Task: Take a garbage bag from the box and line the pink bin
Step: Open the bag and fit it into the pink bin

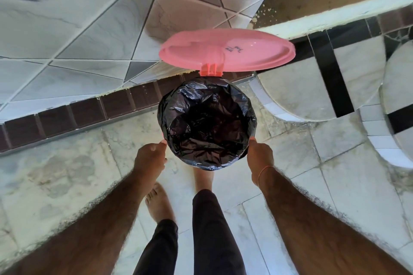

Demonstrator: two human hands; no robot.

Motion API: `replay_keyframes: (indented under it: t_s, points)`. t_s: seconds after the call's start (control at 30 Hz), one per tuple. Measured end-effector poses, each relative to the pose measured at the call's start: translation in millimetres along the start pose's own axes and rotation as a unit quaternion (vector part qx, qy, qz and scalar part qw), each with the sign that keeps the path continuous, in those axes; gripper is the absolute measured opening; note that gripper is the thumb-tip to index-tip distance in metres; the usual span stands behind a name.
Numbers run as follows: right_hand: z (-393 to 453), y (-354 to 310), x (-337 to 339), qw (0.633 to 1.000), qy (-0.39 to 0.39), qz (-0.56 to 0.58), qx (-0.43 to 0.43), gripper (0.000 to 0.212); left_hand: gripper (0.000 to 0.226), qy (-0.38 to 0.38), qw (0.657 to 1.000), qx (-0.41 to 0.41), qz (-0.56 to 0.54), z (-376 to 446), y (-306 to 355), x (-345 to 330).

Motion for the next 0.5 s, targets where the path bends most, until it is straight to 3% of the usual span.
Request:
replay_keyframes:
  t_s: [0.27, 0.5]
  points:
    - [-67, -18, 24, 0.985, 0.001, -0.16, 0.072, 0.03, 0.039, -0.029, 0.995, -0.065, 0.076, -48, 37, 27]
    - [-140, -31, 71, 0.956, 0.042, -0.28, 0.081, 0.035, 0.032, 0.0, 0.992, -0.104, 0.067, -97, 67, 68]
Point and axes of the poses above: each hand's wrist, its own z-axis towards the middle knuckle, its own x-axis out of the back of the hand, y = z × x, the point moved 5 cm from there along z, towards the middle knuckle, and after that the axes turned 13 degrees about -y, right-handed, at the moved point
